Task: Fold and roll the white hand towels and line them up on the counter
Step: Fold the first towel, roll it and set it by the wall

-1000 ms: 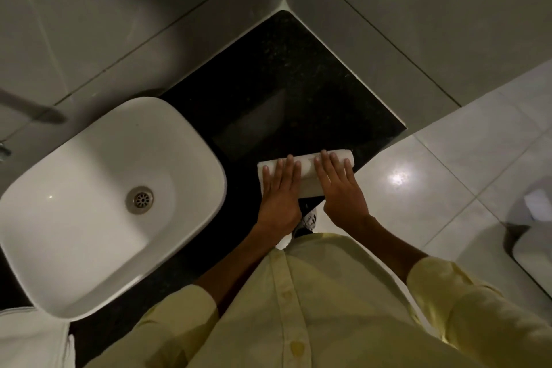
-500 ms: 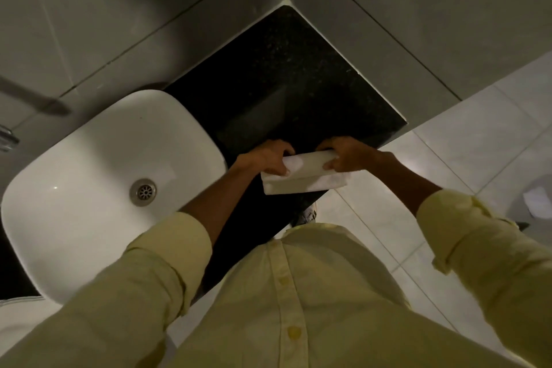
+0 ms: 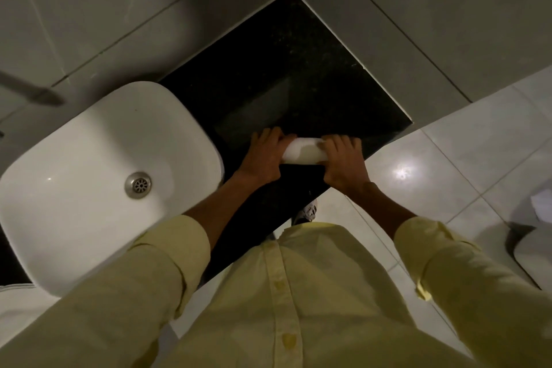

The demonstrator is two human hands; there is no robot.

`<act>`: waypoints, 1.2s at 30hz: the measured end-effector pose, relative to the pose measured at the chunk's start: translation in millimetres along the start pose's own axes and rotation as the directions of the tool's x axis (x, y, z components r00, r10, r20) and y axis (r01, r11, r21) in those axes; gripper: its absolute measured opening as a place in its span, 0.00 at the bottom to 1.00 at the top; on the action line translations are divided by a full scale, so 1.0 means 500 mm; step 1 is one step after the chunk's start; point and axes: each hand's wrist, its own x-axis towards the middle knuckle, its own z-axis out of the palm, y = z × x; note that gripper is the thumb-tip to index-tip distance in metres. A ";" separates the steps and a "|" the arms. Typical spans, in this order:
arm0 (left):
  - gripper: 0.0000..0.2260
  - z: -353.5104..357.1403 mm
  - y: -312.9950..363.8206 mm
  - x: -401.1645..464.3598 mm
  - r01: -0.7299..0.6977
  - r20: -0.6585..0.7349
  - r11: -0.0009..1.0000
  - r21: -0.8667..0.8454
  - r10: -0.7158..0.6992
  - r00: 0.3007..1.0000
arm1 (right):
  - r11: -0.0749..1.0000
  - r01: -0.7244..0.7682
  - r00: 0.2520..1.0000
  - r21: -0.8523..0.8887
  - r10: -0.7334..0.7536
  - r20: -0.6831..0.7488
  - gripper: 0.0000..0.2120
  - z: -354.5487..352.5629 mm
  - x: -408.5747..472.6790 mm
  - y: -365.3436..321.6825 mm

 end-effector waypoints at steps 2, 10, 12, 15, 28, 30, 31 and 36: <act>0.36 0.028 0.003 -0.028 -0.032 -0.089 0.996 0.083 0.040 0.995 | 0.996 0.061 0.996 -0.060 -0.065 -0.064 0.26 0.028 -0.025 0.004; 0.36 -0.007 0.024 -0.007 -0.027 0.098 0.989 0.143 0.013 0.995 | 0.961 0.275 0.961 0.005 -0.275 -0.013 0.25 -0.003 0.004 0.064; 0.38 -0.029 0.016 -0.001 -0.039 0.159 0.992 0.122 0.020 0.987 | 0.928 0.355 0.929 0.112 -0.364 0.069 0.27 -0.024 0.027 0.084; 0.40 -0.031 0.009 0.018 -0.051 0.201 0.986 0.157 0.019 0.979 | 0.882 0.394 0.879 0.258 -0.444 0.175 0.28 -0.031 0.031 0.116; 0.35 -0.147 -0.244 0.165 -0.171 0.132 0.933 0.316 0.135 0.982 | 0.804 0.315 0.941 0.505 -0.333 -0.057 0.31 0.060 0.167 -0.056; 0.41 -0.174 -0.277 0.183 -0.113 0.164 0.923 0.368 0.055 0.985 | 0.785 0.299 0.944 0.543 -0.325 -0.050 0.30 0.077 0.215 -0.091; 0.44 -0.187 -0.287 0.188 -0.099 0.188 0.913 0.396 0.025 0.982 | 0.784 0.294 0.946 0.548 -0.320 -0.049 0.30 0.084 0.235 -0.104; 0.38 -0.198 -0.306 0.187 -0.054 0.138 0.916 0.397 -0.001 0.990 | 0.821 0.278 0.957 0.498 -0.280 -0.073 0.35 0.099 0.302 -0.152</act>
